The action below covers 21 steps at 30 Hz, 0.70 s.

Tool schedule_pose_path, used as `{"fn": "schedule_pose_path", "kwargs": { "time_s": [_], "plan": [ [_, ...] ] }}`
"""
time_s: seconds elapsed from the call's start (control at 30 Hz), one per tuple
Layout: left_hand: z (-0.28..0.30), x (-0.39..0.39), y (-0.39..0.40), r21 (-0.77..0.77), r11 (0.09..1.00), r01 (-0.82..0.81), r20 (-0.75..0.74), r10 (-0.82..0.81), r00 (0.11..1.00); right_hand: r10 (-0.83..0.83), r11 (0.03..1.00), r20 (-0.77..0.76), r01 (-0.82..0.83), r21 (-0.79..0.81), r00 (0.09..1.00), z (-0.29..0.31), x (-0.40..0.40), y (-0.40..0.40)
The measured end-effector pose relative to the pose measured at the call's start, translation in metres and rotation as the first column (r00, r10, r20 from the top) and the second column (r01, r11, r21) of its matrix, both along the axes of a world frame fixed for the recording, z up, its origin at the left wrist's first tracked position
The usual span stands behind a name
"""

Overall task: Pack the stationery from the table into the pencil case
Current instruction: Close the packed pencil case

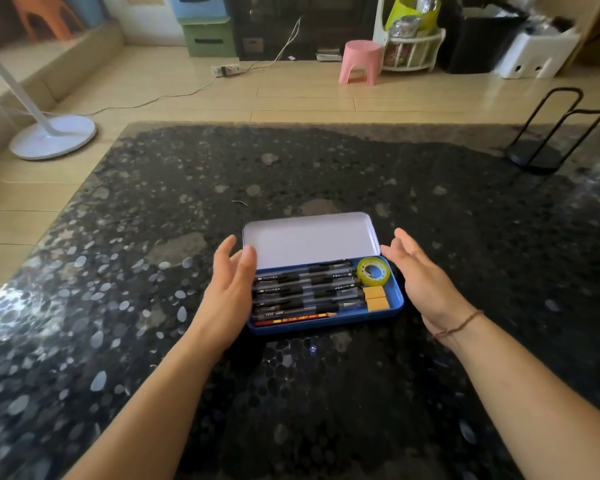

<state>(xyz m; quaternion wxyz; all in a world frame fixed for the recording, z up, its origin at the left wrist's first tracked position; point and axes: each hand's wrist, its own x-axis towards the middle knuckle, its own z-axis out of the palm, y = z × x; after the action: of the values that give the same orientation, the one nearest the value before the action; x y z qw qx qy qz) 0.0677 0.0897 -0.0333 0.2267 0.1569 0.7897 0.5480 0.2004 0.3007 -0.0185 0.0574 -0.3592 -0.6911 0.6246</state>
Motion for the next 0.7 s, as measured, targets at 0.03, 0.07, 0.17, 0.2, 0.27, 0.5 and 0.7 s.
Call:
{"fn": "schedule_pose_path", "kwargs": {
  "time_s": [0.03,0.07,0.17,0.2,0.27,0.5,0.7],
  "plan": [
    [0.000,-0.002,-0.001,0.027,0.999,-0.044,0.021,0.043,0.999,-0.008,1.000,-0.016,0.008,-0.009,1.000,0.000,0.000,0.002],
    [0.000,-0.003,-0.003,0.051,0.995,-0.080,0.026,0.079,0.997,-0.028,0.999,-0.039,0.027,-0.019,0.999,0.001,0.001,0.003],
    [0.003,0.003,-0.007,0.189,0.966,-0.175,0.027,0.174,0.984,-0.144,0.989,-0.109,0.139,-0.048,0.984,0.002,0.003,0.005],
    [0.006,0.008,-0.009,0.228,0.954,-0.195,0.019,0.196,0.980,-0.164,0.986,-0.109,0.164,-0.013,0.980,0.002,0.005,0.007],
    [0.010,0.016,-0.013,0.241,0.947,-0.215,-0.028,0.228,0.973,-0.139,0.984,-0.059,0.144,0.105,0.989,0.005,0.007,0.007],
    [0.000,0.029,-0.021,-0.200,0.973,-0.118,-0.396,0.030,0.918,-0.079,0.868,0.291,-0.078,0.490,0.953,0.002,0.010,0.000],
    [0.001,0.033,-0.023,-0.439,0.896,-0.060,-0.405,-0.137,0.904,-0.025,0.805,0.560,-0.316,0.503,0.828,0.001,0.017,-0.002]
  ]
}}
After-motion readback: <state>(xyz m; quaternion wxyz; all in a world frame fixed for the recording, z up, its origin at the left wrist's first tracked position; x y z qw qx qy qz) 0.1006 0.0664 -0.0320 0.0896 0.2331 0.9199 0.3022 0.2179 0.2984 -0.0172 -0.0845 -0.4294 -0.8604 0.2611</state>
